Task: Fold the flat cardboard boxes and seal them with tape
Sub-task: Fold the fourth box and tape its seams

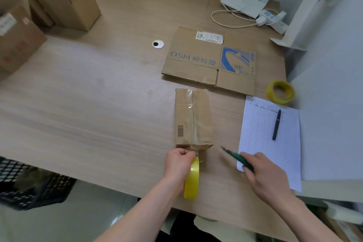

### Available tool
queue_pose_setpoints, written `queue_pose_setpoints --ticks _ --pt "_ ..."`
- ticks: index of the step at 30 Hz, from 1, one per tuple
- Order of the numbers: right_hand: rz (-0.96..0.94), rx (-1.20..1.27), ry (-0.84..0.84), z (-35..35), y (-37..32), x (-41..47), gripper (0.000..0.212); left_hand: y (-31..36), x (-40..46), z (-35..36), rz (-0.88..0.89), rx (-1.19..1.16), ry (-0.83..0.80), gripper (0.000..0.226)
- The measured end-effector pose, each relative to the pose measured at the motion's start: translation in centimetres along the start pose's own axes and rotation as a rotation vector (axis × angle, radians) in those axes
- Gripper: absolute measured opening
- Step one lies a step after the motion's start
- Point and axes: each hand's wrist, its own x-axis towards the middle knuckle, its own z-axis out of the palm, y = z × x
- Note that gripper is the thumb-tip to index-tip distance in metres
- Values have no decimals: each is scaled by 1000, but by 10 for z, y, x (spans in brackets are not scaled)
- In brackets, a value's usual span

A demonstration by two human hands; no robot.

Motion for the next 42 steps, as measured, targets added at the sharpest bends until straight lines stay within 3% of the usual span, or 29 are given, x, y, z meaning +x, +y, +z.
queue_pose_setpoints --ticks 4,7,12,15,18,22,28,31,34,36,39,42 --pt "219 45 2 8 35 -4 51 1 2 0 -5 26 -25 23" --pt "236 8 7 11 28 -1 59 1 3 0 1 57 -21 25" --pt "-156 410 338 -1 -62 15 48 3 6 3 8 67 -30 16" --pt "-365 387 274 -6 -104 38 41 6 6 3 15 57 -46 11" --pt "-429 340 177 -2 -115 53 27 5 8 3 4 29 -54 13" --pt "-543 303 230 9 -111 65 16 6 10 2 -31 14 -67 17" --pt "-667 216 210 1 -108 71 18 11 -3 -22 -173 96 -256 12" --pt "-482 370 100 -11 -115 64 24 18 -19 -42 -131 39 -374 25" --pt "-78 834 197 -29 -119 33 20 42 -37 -52 -33 -54 -466 20" --pt "101 1135 205 -40 -121 3 29 62 -45 -49 51 -112 -465 19" --pt "115 1349 -64 -49 -131 -28 50 84 -53 -36 173 -125 -431 20" --pt "127 1387 -75 -56 -140 -32 56 97 -61 -21 190 -119 -473 11"
